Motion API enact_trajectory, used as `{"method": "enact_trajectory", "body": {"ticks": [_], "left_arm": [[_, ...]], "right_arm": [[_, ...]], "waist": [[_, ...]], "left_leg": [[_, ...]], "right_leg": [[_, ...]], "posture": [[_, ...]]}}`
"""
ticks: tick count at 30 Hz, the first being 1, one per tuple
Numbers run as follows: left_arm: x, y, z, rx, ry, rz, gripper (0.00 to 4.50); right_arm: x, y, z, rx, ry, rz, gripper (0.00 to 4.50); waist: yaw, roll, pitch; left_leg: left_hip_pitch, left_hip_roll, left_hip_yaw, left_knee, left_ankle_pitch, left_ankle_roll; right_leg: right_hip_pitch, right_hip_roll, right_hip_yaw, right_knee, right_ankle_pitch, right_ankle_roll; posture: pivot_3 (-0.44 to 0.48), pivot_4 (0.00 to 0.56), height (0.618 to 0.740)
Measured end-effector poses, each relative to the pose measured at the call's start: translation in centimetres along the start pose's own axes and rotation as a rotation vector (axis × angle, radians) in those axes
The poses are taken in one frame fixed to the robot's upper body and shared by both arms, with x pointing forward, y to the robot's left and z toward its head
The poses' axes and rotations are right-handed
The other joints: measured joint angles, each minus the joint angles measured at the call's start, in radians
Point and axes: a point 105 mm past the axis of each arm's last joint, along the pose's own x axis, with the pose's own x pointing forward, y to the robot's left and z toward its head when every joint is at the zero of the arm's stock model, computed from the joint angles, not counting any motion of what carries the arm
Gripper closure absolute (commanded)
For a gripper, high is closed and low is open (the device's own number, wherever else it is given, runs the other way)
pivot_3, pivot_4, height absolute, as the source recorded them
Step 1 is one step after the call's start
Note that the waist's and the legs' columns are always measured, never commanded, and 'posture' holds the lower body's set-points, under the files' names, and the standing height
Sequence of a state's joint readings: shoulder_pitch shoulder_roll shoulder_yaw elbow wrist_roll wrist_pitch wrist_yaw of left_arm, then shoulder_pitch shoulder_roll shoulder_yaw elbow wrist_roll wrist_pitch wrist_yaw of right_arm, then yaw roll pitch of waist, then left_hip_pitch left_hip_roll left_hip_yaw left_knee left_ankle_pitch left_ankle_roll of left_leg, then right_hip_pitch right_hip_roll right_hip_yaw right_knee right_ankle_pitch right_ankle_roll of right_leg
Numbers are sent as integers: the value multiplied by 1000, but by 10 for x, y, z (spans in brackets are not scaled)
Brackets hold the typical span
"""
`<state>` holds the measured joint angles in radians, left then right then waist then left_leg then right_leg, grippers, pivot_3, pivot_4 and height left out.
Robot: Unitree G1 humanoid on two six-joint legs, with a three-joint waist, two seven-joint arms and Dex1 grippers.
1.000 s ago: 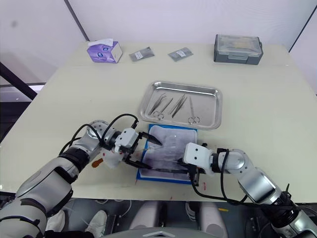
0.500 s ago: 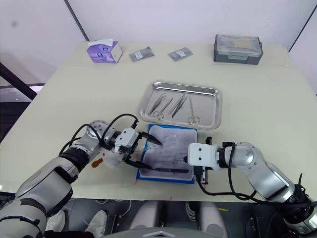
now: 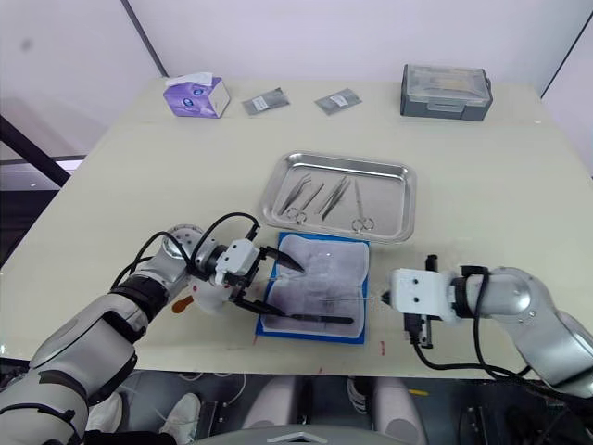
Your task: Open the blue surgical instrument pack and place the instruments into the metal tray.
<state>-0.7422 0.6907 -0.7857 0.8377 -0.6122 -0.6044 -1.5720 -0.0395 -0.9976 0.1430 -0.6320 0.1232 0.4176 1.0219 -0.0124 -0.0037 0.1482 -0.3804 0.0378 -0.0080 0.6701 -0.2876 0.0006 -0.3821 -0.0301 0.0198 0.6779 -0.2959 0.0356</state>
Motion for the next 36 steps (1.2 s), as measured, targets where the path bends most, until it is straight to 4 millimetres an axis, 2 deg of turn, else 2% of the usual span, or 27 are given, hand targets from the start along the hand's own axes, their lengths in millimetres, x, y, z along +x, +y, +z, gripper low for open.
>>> {"method": "enact_trajectory", "body": {"ticks": [6, 10, 16, 20, 22, 24, 30, 36], "left_arm": [[0, 0, 0, -2, 0, 1, 0], [0, 0, -1, -2, 1, 2, 0], [0, 1, -1, -1, 1, 2, 0], [1, 1, 0, 1, 1, 1, 0], [1, 1, 0, 1, -1, 2, 0], [0, 1, -1, -1, 2, 3, 0], [1, 1, -1, 2, 1, 2, 0], [1, 1, -1, 3, 0, 3, 0]], "right_arm": [[-24, -1, -14, 27, 27, -40, 4456], [-31, -10, -9, 69, -27, -96, 4456], [-30, -55, 18, 271, -242, -338, 4456], [-15, -89, 30, 500, -313, -513, 4456], [-8, -93, 28, 551, -303, -532, 4456], [5, -109, 27, 672, -288, -618, 4456], [39, -122, 22, 870, -175, -707, 4456], [58, -130, -2, 1022, -46, -827, 4456]], "waist": [[1, 0, 0], [1, 0, 0], [0, 0, 0], [1, 1, 0], [2, 1, -1], [-1, 1, -2], [-1, 3, -3], [-2, 3, -3]], "left_leg": [[1, 0, 2, 0, 0, 0], [2, 0, 1, 0, 0, 0], [2, 0, 0, 0, 0, 0], [2, 0, -1, 0, 0, 0], [1, 0, -2, 0, 0, 0], [1, 0, -2, 0, 0, 0], [1, 0, -2, 0, 0, 0], [0, 0, -2, 0, 0, 0]], "right_leg": [[3, 0, 0, -1, 0, 0], [3, 0, -1, -1, 0, 0], [3, 0, -1, 0, 0, 0], [3, 0, -1, 0, 0, 0], [3, 0, -1, 0, 0, 0], [2, 0, 0, 1, 0, 0], [1, 0, 0, 0, 0, 0], [1, 0, 1, 0, 0, 0]], "posture": [[0, 150, 740], [0, 150, 740], [0, 150, 740], [0, 150, 740], [0, 150, 740], [0, 150, 740], [0, 150, 740], [0, 150, 740]]}}
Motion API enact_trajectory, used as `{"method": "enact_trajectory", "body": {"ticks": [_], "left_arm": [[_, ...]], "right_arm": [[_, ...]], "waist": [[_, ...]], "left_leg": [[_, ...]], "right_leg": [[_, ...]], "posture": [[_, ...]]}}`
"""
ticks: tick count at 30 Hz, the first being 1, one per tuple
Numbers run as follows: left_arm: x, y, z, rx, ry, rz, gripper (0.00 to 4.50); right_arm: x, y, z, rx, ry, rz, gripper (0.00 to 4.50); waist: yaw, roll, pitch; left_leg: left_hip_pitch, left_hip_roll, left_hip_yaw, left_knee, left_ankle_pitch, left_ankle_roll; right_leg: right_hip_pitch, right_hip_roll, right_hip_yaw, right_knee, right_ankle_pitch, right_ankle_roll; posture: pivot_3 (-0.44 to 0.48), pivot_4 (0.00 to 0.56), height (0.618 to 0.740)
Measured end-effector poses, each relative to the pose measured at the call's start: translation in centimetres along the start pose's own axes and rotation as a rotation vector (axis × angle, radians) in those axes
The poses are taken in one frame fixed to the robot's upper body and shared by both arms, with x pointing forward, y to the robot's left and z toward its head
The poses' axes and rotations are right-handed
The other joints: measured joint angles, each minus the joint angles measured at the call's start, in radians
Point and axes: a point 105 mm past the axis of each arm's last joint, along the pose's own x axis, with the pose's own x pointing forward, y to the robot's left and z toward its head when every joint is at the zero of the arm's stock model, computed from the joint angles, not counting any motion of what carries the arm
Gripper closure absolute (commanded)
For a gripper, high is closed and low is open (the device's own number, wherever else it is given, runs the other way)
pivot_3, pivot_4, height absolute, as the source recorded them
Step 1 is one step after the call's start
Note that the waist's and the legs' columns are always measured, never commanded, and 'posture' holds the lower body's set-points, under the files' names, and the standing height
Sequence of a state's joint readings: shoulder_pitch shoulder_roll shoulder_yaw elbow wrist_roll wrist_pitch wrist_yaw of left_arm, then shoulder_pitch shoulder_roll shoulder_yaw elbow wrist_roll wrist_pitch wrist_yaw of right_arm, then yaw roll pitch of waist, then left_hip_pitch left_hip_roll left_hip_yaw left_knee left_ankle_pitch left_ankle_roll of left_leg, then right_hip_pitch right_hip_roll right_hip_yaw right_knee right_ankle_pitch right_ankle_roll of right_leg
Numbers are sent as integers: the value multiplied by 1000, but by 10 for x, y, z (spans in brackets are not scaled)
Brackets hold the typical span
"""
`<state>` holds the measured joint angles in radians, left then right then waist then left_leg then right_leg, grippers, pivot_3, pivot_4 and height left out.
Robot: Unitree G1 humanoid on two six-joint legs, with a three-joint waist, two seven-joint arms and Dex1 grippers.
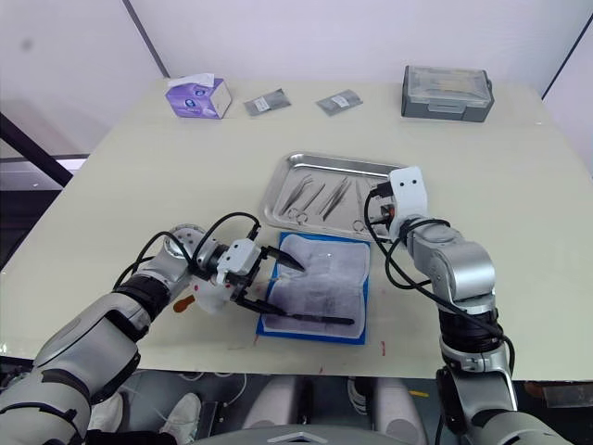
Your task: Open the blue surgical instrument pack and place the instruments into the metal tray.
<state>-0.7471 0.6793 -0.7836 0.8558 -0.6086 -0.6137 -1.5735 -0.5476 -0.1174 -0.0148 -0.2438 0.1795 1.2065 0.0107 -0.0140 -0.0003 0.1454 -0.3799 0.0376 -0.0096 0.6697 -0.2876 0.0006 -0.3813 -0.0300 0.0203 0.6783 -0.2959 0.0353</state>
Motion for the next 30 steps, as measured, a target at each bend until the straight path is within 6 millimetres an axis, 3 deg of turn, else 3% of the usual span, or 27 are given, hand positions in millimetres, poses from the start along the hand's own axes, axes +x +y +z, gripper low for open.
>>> {"method": "enact_trajectory", "body": {"ticks": [7, 8, 12, 13, 18, 22, 23, 25, 29, 30], "left_arm": [[0, 0, 0, 0, 1, 0, 0], [0, 0, 0, 0, 1, 0, 0], [0, 0, 0, 0, 1, 0, 0], [0, 0, 0, 1, 1, 0, 0], [0, 0, 0, 1, 1, 0, 0], [0, 0, 0, 1, 1, -1, 0], [1, 0, 1, 3, -1, -2, 0], [0, 0, 0, 2, -1, 0, 0], [-3, -2, -2, -7, 8, 4, 0], [-3, -2, -2, -7, 9, 6, 0]], "right_arm": [[14, 3, -2, 15, 3, -34, 4456], [15, 4, -4, 14, 7, -30, 4219], [16, 4, -4, 14, 4, -17, 2778], [16, 5, -3, 15, -5, -7, 2244], [-1, 6, 26, -5, -153, 58, 37], [-30, 16, 49, -62, -310, 218, 37], [-44, 21, 37, -134, -316, 329, 37], [-50, 23, 23, -164, -286, 393, 37], [-85, 36, -33, -329, -155, 691, 37], [-87, 38, -34, -338, -152, 708, 37]], "waist": [[-2, 0, 0], [-2, 0, 0], [-2, 0, 0], [-2, 0, 0], [-2, 0, 0], [-1, 0, 0], [1, 0, 0], [-1, 0, 0], [-9, 2, 0], [-10, 1, 0]], "left_leg": [[0, 0, 0, 0, 0, 0], [0, 0, 0, 0, 0, 0], [0, 0, 0, 0, 0, 0], [0, 0, -1, 0, 0, 0], [0, 0, -1, 0, 0, 0], [0, 0, -1, 0, 0, 0], [-1, 0, -1, 0, 0, 0], [-1, 0, -1, 0, 0, 0], [1, 0, -1, 0, -1, 1], [1, 0, -1, 0, -1, 1]], "right_leg": [[0, 0, 0, 0, 0, 0], [0, 0, 0, 0, 0, 0], [0, 0, 0, 0, 0, 0], [0, 0, 0, 0, 0, 0], [0, 0, 0, 0, 0, 0], [0, 0, 0, 0, 0, 0], [0, 0, 0, -1, 0, 0], [1, 1, 1, -2, 0, 0], [2, 3, 5, 0, -1, 1], [2, 3, 5, 0, -1, 1]], "posture": [[0, 150, 740], [0, 150, 740], [0, 150, 740], [0, 150, 740], [0, 150, 740], [0, 150, 740], [0, 150, 740], [0, 150, 740], [0, 150, 740], [0, 150, 740]]}}
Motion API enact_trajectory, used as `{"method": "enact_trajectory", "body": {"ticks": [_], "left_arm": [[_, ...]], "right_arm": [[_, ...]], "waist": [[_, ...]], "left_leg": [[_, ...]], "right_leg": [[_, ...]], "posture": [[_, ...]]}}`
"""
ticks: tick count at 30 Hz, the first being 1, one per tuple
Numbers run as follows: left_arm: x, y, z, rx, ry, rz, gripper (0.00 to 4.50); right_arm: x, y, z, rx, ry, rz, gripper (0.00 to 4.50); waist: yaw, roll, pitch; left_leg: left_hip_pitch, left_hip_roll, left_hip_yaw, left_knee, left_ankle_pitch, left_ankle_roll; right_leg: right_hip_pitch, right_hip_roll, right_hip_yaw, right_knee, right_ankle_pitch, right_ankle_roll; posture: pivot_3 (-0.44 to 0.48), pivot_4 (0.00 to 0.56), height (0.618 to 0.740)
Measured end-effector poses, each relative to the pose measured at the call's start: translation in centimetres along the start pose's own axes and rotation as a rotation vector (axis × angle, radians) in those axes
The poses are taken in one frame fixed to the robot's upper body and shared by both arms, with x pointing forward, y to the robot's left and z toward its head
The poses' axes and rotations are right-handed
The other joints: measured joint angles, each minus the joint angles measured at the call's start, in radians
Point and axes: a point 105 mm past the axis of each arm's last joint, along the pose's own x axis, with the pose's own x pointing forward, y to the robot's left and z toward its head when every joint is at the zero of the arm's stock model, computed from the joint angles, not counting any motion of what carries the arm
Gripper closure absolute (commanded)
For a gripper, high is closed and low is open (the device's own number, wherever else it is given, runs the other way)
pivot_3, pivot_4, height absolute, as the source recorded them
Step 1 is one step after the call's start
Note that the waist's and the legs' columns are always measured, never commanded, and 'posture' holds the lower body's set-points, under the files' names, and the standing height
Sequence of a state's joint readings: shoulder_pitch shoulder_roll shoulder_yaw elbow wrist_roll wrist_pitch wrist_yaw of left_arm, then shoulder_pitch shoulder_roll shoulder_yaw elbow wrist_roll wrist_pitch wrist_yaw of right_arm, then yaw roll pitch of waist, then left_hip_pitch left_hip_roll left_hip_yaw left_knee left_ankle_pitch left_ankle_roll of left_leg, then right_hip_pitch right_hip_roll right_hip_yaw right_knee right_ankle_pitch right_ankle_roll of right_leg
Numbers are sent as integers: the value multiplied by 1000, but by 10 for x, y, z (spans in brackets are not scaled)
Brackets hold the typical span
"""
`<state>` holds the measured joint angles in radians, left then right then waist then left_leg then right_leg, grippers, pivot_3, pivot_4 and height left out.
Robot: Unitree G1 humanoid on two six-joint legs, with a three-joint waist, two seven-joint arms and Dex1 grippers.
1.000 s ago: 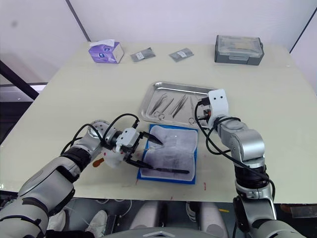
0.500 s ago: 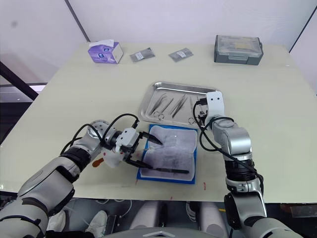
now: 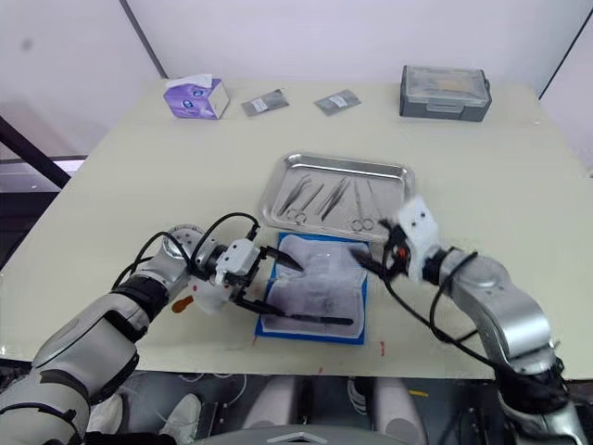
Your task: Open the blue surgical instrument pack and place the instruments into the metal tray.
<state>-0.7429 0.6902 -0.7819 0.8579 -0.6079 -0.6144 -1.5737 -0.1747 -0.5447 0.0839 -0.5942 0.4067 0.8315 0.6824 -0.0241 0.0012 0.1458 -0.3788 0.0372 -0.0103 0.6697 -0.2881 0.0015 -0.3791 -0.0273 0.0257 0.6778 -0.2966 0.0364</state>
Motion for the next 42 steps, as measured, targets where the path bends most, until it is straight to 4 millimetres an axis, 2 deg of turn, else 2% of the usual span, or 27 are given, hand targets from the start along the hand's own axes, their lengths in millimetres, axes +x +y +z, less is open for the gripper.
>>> {"method": "enact_trajectory", "body": {"ticks": [2, 6, 8, 12, 17, 21, 23, 25, 27, 28, 42], "left_arm": [[1, 0, 0, 1, -2, -1, 0], [2, 0, 1, 5, -5, -4, 0], [1, 0, 1, 3, -3, -3, 0], [1, 0, 1, 3, -3, -3, 0], [1, 0, 1, 3, -3, -4, 0], [1, 0, 1, 3, -2, -4, 0], [1, 0, 1, 4, -2, -4, 0], [1, 0, 1, 4, -2, -5, 0], [2, 1, 1, 4, -3, -5, 0], [2, 0, 1, 4, -2, -5, 0], [2, 1, 1, 6, -3, -6, 0]], "right_arm": [[-2, 11, -4, -50, 25, 69, 37], [-3, 37, -33, -138, 148, 228, 37], [0, 45, -39, -162, 160, 270, 37], [7, 46, -55, -236, 206, 282, 37], [13, 44, -54, -322, 192, 287, 37], [14, 48, -54, -333, 187, 307, 1357], [14, 50, -55, -337, 188, 320, 2511], [14, 51, -56, -340, 188, 328, 3214], [12, 52, -58, -341, 197, 343, 4158], [12, 52, -58, -345, 197, 342, 4438], [10, 48, -51, -402, 209, 368, 4438]], "waist": [[-3, 0, 0], [-1, -1, 0], [-1, -1, 0], [2, -2, 0], [4, -3, -1], [5, -4, -1], [5, -4, -1], [6, -4, -1], [7, -4, -1], [7, -4, -1], [9, -4, -2]], "left_leg": [[0, 0, 0, 0, 0, 0], [-1, 0, 1, 0, 0, 0], [-1, 0, 1, 0, 0, 0], [-1, 0, 1, 0, 0, 0], [0, 0, 2, 0, 0, 0], [0, 0, 1, 0, 0, 0], [0, 0, 1, 0, 0, 0], [0, 0, 1, 0, 0, 0], [0, 0, 1, 0, 0, 0], [0, 0, 1, 0, 0, 0], [0, 0, 1, 0, 0, 0]], "right_leg": [[0, 0, 0, 0, 0, 0], [0, 0, -1, -2, 0, 0], [0, 0, -1, -1, 0, 0], [0, 0, -1, -1, 0, 0], [0, 1, -1, -1, 0, 0], [0, 1, -1, -1, 0, 0], [0, 1, -1, -1, 0, 0], [0, 1, -1, -1, 0, 0], [0, 1, -1, -1, 0, 0], [0, 1, -1, -1, 0, 0], [0, 1, -1, -1, 0, 0]], "posture": [[0, 150, 740], [0, 150, 740], [0, 150, 740], [0, 150, 740], [0, 150, 740], [0, 150, 740], [0, 150, 740], [0, 150, 740], [0, 150, 740], [0, 150, 740], [0, 150, 740]]}}
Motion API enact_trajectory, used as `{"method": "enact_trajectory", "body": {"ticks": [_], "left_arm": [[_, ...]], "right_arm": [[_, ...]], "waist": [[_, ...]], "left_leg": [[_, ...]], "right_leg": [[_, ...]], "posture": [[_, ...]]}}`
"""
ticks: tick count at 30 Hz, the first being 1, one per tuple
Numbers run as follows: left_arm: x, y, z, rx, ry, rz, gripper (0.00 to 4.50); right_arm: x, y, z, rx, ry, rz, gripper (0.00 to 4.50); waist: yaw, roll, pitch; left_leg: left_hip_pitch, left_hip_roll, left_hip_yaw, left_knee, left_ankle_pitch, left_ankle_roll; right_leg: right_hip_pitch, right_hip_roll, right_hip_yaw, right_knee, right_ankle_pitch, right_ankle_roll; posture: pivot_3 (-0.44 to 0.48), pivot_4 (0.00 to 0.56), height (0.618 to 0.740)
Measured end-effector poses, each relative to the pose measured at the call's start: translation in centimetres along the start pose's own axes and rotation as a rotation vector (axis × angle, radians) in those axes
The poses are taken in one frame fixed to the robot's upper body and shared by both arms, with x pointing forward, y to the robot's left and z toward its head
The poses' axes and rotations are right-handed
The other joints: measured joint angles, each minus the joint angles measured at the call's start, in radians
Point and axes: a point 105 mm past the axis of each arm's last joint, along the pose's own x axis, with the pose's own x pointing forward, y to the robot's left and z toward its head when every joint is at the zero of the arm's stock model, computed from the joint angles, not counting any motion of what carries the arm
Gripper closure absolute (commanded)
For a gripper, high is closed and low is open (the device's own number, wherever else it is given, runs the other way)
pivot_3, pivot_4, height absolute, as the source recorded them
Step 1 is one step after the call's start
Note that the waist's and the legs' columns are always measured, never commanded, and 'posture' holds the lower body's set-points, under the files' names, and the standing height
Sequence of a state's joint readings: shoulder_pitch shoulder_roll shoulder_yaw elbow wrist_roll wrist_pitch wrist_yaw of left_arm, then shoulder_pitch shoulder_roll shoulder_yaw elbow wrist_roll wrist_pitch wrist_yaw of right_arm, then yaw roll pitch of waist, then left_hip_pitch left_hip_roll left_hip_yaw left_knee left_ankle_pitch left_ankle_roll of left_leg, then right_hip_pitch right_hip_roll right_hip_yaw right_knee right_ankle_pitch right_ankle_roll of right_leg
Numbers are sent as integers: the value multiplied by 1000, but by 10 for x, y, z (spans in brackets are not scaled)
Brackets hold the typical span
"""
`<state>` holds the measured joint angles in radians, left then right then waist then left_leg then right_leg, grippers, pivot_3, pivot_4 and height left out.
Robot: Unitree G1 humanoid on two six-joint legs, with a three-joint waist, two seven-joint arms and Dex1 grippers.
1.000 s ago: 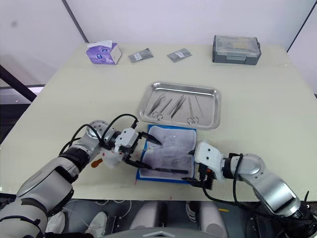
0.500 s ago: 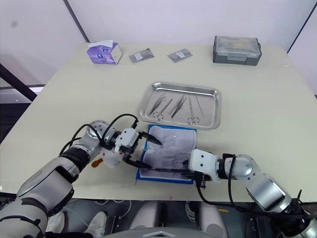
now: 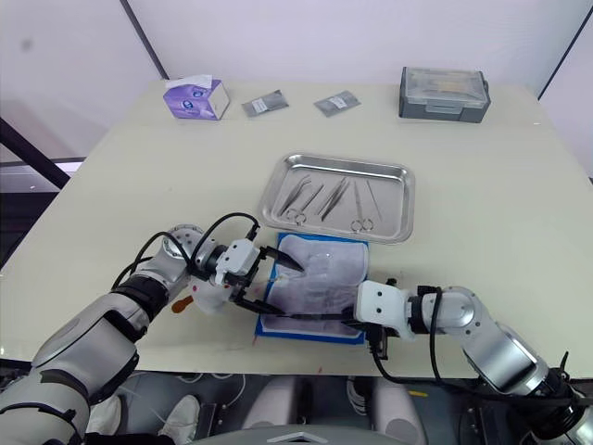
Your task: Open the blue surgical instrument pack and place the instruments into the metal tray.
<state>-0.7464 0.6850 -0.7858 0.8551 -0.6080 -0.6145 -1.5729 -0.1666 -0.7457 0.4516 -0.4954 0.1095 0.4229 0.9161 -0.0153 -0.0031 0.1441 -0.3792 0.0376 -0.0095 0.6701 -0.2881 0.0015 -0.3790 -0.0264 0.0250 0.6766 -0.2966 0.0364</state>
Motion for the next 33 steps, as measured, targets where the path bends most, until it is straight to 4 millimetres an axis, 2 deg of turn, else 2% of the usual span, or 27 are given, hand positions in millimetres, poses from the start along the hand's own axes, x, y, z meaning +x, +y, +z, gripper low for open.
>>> {"method": "enact_trajectory", "body": {"ticks": [8, 16, 33], "left_arm": [[0, 1, 0, 0, 0, 1, 0], [0, 1, 0, 1, -1, 1, 0], [1, 1, 1, 2, -2, 0, 0]], "right_arm": [[-2, -9, 14, -92, 37, 12, 4438], [-13, -12, 14, -172, 98, 20, 4438], [-32, -19, 12, -222, 145, 29, 4438]], "waist": [[0, 0, 0], [1, 0, 0], [1, 0, 0]], "left_leg": [[0, 0, -1, 0, 0, 0], [0, 0, -1, 0, 0, 0], [0, 0, 0, 0, 0, 0]], "right_leg": [[0, 0, 0, 0, 0, 0], [0, 0, 0, 0, 0, 0], [0, 0, 0, 0, 0, 0]], "posture": [[0, 150, 740], [0, 150, 740], [0, 150, 740]]}}
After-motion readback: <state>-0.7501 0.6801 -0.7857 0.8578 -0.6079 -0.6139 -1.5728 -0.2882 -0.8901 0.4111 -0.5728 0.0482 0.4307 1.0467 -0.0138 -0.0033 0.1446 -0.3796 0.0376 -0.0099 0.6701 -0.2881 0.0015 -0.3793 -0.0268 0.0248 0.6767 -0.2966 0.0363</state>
